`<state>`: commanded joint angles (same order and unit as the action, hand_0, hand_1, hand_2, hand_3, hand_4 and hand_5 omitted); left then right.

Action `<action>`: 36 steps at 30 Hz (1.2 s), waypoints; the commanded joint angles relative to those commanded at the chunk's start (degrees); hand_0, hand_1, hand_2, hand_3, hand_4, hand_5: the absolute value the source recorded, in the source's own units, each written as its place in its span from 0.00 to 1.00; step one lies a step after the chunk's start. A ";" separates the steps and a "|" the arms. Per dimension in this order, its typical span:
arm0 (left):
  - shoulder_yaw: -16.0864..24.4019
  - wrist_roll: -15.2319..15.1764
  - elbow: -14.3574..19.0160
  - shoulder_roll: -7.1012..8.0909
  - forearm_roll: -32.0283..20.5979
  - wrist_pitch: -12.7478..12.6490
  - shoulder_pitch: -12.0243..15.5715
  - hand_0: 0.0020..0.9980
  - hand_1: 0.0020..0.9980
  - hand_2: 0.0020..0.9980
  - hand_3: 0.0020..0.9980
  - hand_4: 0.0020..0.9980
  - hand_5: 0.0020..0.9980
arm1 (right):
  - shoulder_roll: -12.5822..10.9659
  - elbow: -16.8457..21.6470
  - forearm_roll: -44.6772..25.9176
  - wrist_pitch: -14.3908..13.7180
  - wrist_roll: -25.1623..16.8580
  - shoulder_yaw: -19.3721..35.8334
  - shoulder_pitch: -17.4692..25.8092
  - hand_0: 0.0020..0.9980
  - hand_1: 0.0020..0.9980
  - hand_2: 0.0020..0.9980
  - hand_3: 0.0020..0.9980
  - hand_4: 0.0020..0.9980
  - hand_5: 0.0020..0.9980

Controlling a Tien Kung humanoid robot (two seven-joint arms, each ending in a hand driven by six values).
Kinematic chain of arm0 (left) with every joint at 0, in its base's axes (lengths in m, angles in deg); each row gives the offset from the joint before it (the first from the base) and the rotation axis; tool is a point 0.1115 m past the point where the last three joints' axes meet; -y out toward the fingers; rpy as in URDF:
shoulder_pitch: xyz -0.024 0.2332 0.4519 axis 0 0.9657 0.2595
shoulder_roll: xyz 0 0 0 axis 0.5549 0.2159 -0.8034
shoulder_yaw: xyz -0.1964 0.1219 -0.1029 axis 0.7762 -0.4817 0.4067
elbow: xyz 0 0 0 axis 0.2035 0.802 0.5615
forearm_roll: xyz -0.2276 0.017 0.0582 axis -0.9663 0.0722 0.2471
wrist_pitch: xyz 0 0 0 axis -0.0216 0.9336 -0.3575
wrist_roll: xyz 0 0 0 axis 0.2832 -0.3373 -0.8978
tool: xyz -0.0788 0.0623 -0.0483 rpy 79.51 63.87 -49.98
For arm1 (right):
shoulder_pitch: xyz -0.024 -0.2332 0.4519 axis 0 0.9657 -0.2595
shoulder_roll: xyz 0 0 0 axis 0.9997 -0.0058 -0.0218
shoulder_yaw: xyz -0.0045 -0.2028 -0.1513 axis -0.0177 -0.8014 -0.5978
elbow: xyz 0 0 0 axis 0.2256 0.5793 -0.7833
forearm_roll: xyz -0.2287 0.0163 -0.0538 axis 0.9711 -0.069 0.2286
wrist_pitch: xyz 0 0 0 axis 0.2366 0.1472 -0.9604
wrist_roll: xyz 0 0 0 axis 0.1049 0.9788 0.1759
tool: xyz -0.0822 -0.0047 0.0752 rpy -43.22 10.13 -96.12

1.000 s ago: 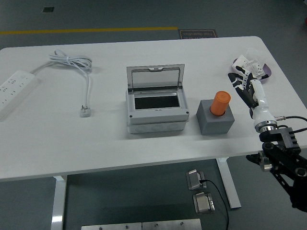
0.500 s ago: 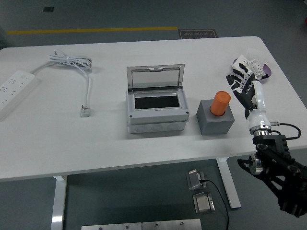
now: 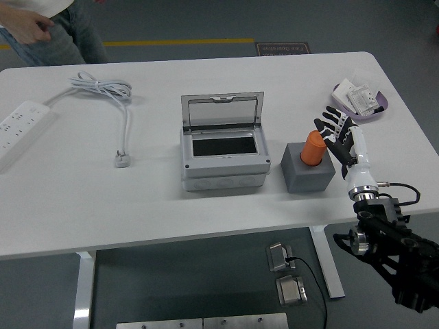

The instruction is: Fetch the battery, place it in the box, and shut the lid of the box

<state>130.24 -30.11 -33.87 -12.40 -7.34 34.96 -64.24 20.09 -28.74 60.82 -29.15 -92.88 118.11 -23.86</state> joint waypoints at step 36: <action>-0.86 -0.55 -0.13 -0.26 -0.05 0.23 -0.67 0.58 0.63 0.59 0.60 0.63 0.19 | 0.99 -3.42 -0.15 -0.42 0.00 -6.12 -1.75 0.67 0.69 0.68 0.72 0.83 0.26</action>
<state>129.38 -30.65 -33.99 -12.67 -7.39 35.19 -64.91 21.07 -32.16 60.68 -29.57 -92.88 111.99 -25.61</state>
